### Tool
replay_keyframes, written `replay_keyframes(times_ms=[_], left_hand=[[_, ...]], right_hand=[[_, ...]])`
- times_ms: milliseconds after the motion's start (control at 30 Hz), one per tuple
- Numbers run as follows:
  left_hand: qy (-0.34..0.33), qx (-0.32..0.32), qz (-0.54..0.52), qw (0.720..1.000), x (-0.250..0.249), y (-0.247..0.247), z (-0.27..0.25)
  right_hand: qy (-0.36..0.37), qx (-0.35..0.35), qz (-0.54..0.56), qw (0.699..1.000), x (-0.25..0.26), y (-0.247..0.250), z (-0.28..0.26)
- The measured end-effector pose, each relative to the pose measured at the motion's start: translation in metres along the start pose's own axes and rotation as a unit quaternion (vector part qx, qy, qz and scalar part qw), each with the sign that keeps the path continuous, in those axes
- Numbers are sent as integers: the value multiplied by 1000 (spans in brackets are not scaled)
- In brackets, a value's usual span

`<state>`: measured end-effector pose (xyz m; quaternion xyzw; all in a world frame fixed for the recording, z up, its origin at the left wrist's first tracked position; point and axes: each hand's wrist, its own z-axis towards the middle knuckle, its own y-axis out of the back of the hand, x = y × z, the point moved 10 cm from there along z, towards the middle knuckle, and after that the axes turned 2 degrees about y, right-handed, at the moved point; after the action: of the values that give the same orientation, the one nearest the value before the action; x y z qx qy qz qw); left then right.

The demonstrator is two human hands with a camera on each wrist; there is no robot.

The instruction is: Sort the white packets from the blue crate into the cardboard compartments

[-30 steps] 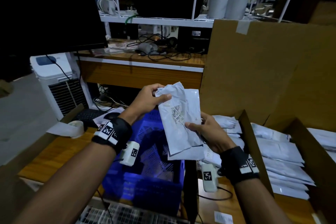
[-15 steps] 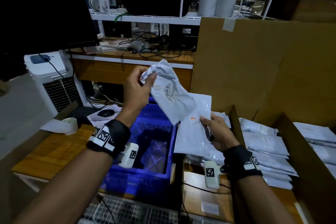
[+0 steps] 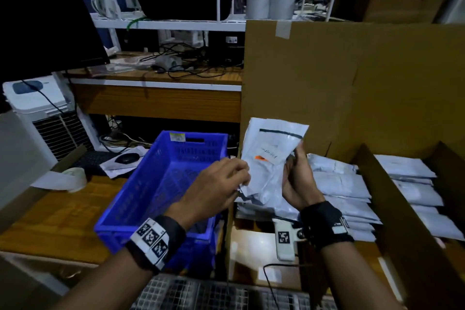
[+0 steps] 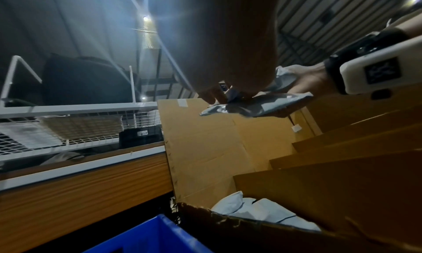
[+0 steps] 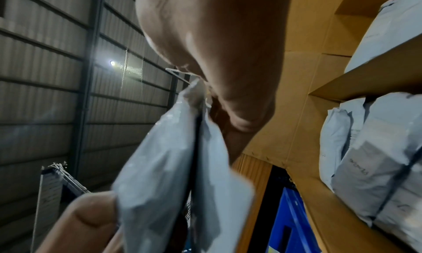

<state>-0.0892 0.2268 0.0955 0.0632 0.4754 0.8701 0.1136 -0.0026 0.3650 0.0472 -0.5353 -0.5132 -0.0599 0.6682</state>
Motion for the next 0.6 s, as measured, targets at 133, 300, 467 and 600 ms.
replay_keyframes(times_ms=[133,300,467,600], left_hand=[[-5,-26,18,999,-15,5,3],[-2,-22,-18,1000,-23,7,-1],[88,-25,-262,961,-5,8,-10],[201,-66,-443,871,8,12,-16]], right_hand=[[14,14,0,1000,4,6,-18],[85,-9,-139,987,18,12,-37],[150,-60,-193,968,31,12,-61],[194,-75,-252,945,23,-1,-86]])
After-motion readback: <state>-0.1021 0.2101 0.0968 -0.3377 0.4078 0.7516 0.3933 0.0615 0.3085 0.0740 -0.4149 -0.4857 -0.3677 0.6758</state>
